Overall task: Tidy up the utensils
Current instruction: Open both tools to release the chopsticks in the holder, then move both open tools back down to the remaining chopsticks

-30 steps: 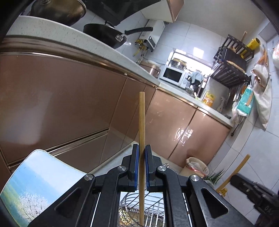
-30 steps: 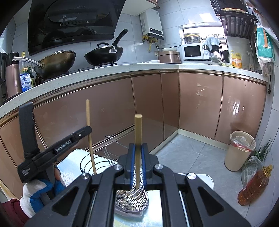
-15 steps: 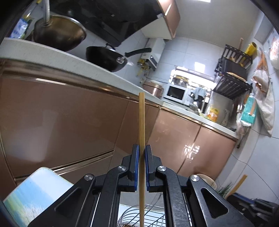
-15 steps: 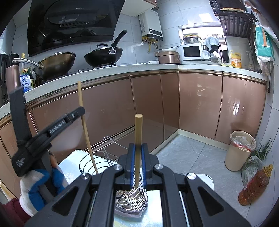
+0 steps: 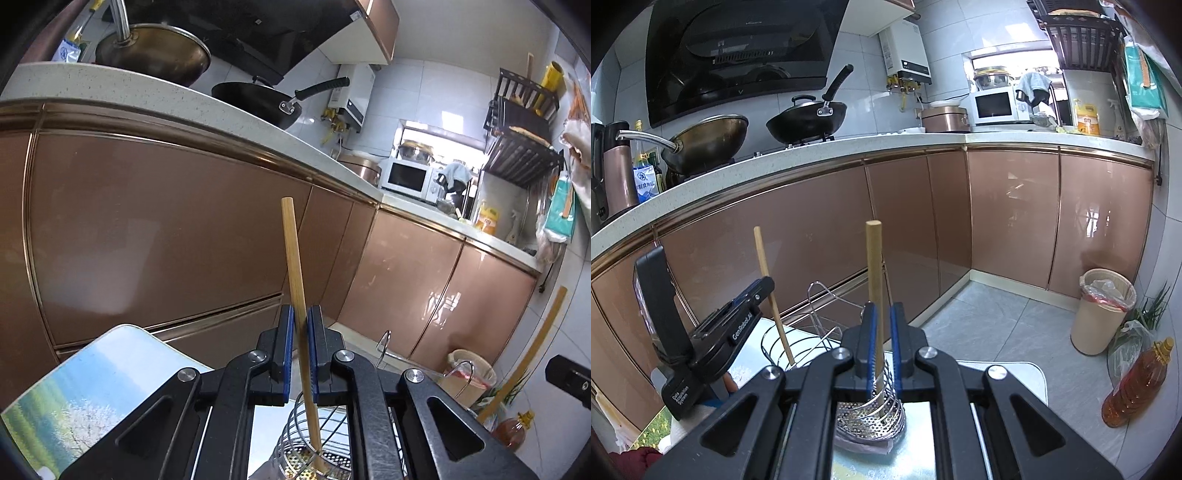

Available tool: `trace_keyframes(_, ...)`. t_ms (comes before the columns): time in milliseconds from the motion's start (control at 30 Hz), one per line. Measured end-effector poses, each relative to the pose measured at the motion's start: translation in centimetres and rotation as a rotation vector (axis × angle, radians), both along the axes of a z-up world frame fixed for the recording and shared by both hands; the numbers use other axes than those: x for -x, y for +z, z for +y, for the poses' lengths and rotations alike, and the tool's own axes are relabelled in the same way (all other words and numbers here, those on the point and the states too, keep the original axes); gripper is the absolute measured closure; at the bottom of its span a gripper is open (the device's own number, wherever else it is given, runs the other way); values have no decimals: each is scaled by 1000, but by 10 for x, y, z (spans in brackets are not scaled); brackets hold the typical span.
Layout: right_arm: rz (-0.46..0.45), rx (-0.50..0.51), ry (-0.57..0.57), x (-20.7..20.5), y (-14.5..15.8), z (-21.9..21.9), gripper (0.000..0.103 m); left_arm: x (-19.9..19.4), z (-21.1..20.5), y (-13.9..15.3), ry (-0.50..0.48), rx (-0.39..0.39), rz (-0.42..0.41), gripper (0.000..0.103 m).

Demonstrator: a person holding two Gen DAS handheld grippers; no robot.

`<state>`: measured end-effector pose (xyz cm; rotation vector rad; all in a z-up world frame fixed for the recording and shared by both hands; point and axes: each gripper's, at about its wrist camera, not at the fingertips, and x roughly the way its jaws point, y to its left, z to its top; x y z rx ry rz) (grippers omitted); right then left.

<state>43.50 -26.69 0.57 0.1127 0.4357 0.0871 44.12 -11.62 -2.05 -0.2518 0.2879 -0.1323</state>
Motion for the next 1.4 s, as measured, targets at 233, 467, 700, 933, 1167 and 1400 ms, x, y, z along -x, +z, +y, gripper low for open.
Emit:
trace_keyframes(233, 8, -10, -3, 9, 3, -2, 95, 6, 6, 3, -15, -10, 33, 95)
trace_keyframes(467, 13, -15, 0, 14, 6, -1, 95, 10, 7, 8, -33, -19, 42, 94)
trace_keyframes(700, 11, -21, 5, 23, 8, 2, 95, 23, 15, 14, -49, -9, 41, 83)
trace_keyframes(933, 14, -31, 5, 38, 12, 4, 95, 44, 35, 27, -60, 0, 47, 75)
trace_keyframes(1167, 58, -39, 23, 70, 17, 15, 95, 65, 80, 43, -98, 22, 163, 74)
trace_keyframes(1400, 140, -16, 34, 102, 24, 32, 95, 90, 129, 43, -138, -10, 368, 67)
